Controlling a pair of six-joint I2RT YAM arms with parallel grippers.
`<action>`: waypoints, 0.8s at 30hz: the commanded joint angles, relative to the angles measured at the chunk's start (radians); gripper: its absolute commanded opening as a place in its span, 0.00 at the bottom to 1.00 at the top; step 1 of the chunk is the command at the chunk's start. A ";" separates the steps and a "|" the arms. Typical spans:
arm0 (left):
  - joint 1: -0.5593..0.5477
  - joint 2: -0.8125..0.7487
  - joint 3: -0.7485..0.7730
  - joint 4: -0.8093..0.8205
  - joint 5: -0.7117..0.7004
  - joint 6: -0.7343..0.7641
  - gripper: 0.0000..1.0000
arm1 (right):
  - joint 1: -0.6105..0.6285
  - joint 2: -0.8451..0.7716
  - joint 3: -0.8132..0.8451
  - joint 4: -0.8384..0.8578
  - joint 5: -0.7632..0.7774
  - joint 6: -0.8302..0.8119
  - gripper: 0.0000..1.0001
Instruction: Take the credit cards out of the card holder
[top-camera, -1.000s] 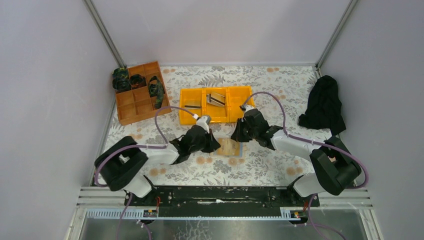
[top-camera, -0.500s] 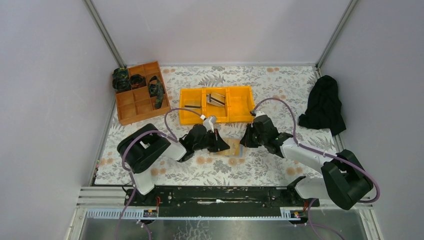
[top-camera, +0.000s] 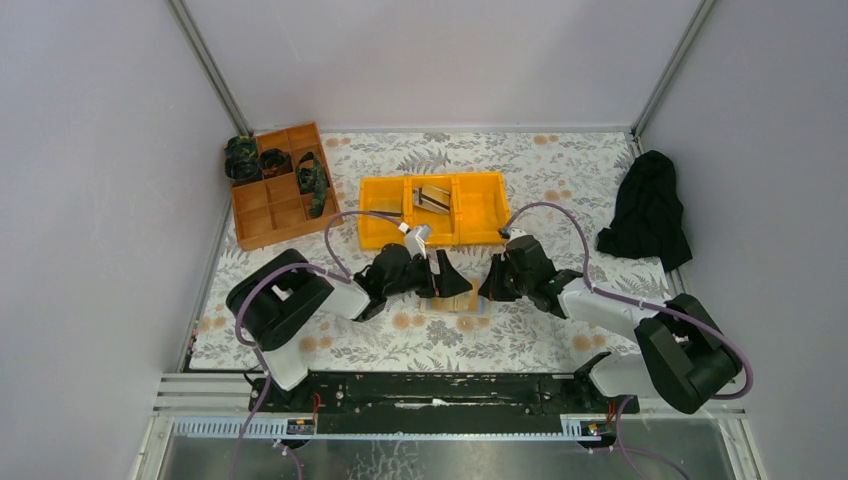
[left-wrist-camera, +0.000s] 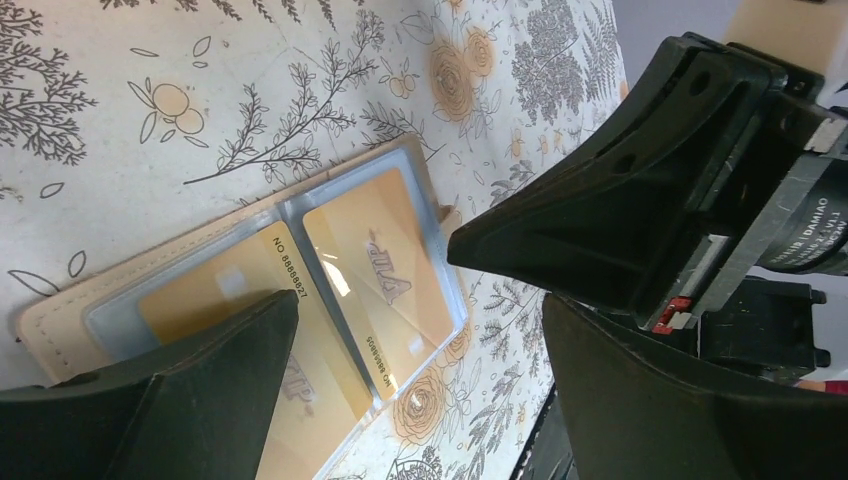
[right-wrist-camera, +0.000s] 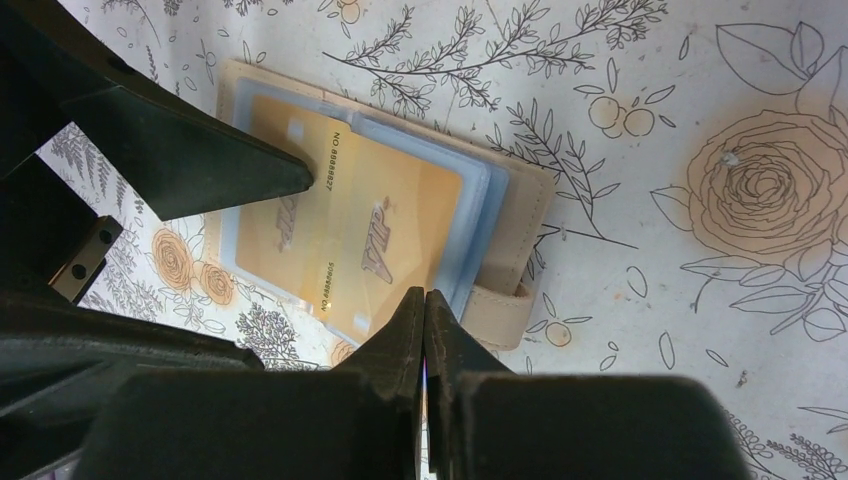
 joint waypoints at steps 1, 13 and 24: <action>0.006 0.010 -0.027 -0.004 -0.020 0.020 1.00 | -0.003 0.019 -0.001 0.054 -0.022 0.008 0.00; 0.005 0.073 -0.050 0.108 0.054 -0.055 0.78 | -0.003 0.079 -0.022 0.100 -0.023 0.025 0.00; 0.005 0.129 -0.049 0.210 0.120 -0.120 0.66 | -0.003 0.103 -0.036 0.125 -0.025 0.034 0.00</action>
